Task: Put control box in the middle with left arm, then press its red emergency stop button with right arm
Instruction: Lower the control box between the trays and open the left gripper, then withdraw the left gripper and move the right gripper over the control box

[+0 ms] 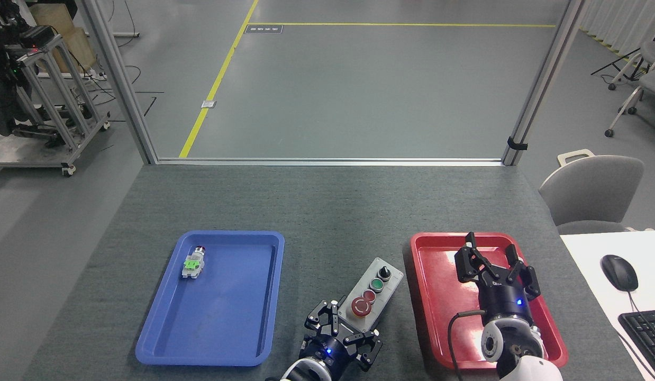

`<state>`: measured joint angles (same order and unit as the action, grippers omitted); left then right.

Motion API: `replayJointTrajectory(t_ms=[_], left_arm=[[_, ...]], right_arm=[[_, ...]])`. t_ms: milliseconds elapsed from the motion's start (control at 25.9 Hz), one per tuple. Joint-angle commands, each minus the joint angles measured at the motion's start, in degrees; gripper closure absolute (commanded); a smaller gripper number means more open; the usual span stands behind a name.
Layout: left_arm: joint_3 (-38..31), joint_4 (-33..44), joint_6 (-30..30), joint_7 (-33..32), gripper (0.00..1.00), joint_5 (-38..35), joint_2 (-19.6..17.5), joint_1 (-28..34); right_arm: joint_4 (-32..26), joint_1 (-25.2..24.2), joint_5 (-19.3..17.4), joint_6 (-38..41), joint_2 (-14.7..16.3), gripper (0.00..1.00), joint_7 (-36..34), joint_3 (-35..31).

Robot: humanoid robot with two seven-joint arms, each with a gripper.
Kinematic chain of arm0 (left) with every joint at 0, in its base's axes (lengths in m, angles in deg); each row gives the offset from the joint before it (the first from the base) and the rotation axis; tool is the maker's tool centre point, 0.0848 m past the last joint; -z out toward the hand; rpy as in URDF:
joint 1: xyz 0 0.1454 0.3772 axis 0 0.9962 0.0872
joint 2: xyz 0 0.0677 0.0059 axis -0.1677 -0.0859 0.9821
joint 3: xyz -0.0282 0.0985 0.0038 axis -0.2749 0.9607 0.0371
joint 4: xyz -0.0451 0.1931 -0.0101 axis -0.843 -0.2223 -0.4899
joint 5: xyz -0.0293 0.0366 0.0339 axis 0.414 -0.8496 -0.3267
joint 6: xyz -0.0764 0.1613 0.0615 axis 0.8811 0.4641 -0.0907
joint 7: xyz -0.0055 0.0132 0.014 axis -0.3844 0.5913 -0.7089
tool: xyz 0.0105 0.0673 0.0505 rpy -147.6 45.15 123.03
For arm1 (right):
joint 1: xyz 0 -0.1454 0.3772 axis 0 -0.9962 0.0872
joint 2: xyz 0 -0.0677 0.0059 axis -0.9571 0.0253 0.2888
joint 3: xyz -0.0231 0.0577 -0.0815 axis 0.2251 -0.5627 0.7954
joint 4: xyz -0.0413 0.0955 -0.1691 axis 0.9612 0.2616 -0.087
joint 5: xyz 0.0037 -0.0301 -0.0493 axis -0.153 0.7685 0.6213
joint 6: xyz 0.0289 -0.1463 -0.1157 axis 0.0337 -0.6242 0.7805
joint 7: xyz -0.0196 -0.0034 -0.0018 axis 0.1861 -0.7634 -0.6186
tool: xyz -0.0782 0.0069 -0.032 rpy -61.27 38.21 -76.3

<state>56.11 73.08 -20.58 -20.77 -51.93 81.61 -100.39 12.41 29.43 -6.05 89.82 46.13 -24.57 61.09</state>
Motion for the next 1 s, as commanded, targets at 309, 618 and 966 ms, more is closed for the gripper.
replayJointTrajectory(t_ms=[309,618,966], left_arm=[[-0.3,2.7,2.3,1.0,0.03,0.5,-1.0,-0.3],[-4.2,26.7,-4.5,0.8,0.02,6.1,-15.5,13.1],[-26.3,39.1,-14.5,0.9,0.02,15.5,-22.7,20.4]], right_arm=[[0.0,0.1,0.3,0.8,0.1,0.78,-0.5,1.2],[0.1,1.6,0.6,0.3,0.1,1.00,-0.5,7.7],[4.7,3.6,0.8,-4.2,-0.3,1.00,-0.4,22.2]])
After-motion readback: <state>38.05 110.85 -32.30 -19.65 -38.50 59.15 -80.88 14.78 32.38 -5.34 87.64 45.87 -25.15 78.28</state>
